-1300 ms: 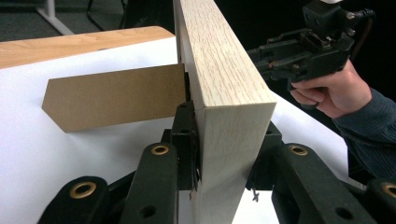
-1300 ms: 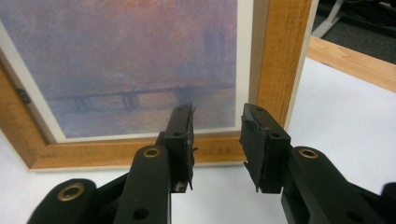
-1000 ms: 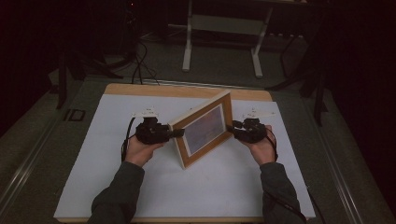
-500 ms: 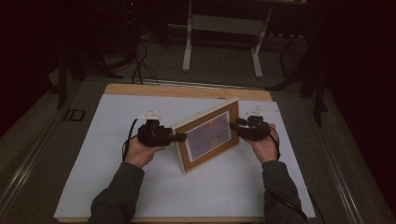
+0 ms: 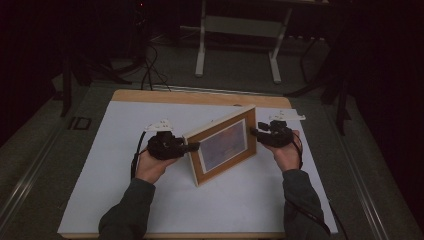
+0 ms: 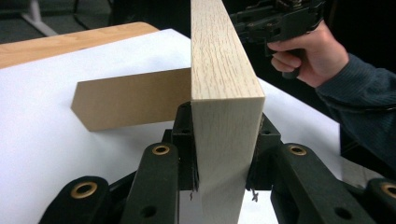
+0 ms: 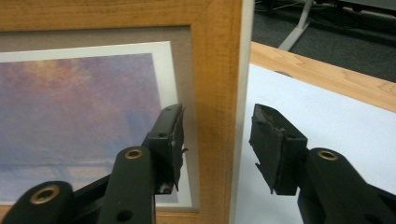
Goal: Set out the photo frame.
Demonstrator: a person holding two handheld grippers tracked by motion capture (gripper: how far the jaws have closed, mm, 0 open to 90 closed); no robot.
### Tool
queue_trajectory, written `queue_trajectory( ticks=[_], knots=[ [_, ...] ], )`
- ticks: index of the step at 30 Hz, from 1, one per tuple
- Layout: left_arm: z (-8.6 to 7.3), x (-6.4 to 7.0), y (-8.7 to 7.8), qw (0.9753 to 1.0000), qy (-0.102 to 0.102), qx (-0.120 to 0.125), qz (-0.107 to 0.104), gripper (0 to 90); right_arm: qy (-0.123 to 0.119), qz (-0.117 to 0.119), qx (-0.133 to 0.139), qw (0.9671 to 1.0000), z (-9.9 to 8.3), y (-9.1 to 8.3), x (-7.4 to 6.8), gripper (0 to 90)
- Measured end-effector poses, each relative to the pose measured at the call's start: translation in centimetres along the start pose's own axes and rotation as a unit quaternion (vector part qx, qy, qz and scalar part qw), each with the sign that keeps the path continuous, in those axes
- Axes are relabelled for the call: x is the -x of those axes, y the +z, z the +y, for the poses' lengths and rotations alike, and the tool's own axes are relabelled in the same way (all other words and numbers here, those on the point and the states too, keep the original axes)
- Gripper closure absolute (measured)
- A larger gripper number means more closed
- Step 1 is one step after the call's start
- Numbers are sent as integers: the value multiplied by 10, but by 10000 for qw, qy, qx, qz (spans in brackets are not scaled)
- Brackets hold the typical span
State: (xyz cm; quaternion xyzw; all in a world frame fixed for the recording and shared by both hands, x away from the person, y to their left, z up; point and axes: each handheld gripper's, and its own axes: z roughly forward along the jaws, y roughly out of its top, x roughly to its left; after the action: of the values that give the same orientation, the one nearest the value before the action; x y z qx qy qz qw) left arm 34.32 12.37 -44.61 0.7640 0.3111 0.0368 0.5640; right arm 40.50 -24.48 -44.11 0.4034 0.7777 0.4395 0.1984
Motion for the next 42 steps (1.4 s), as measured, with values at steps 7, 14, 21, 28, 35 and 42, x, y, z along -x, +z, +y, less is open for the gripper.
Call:
queue_trajectory(
  ticks=[7, 14, 21, 28, 35, 42],
  knots=[
    [2, 5, 0, 9995, 147, -115, 238, 700, -56, 84, 17, 9999, 3, 3, 2, 483],
    [4, 9, 0, 9985, 279, -182, 438, 693, -106, 140, 47, 9998, 10, 8, 2, 446],
    [4, 5, -4, 9982, 269, -190, 499, 691, -116, 266, 17, 9996, 15, 9, 2, 411],
    [4, -1, -11, 9971, 254, -130, 710, 684, -127, 327, 23, 9994, 17, 11, 2, 407],
    [3, -8, -16, 9961, 189, -51, 863, 684, -113, 436, 72, 9990, 16, 12, 0, 408],
    [4, -10, -17, 9947, 249, -27, 997, 675, -44, 628, 100, 9980, 15, 14, 0, 415]
  ],
)
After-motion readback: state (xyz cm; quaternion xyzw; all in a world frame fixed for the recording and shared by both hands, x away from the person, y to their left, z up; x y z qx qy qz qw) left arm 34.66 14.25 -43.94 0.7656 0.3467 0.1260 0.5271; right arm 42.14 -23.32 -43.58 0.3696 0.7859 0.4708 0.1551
